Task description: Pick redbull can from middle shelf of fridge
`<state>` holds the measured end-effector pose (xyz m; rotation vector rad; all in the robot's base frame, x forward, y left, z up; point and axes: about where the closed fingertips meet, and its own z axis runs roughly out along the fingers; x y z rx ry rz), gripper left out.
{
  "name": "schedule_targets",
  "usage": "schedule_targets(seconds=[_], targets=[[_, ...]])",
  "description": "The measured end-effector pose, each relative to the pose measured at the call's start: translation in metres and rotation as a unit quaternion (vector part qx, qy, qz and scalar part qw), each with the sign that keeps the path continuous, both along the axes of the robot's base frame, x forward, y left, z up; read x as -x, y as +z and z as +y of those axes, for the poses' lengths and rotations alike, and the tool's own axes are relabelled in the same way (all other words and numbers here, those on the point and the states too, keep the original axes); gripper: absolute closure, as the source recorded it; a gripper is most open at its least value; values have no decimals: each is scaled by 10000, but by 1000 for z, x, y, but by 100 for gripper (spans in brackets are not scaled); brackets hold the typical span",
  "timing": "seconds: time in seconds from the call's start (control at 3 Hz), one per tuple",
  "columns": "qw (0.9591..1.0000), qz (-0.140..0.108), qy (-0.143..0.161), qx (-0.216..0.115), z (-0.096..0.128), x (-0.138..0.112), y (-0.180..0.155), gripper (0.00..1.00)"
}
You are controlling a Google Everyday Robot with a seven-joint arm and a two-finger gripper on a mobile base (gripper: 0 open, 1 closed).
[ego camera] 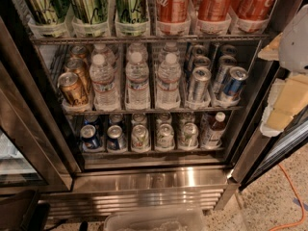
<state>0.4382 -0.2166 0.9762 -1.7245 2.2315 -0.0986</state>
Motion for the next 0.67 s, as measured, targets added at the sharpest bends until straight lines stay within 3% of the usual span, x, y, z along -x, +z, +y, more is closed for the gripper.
schedule_targets(seconds=[0.67], targets=[[9996, -208, -8, -193, -4, -1, -2, 0]])
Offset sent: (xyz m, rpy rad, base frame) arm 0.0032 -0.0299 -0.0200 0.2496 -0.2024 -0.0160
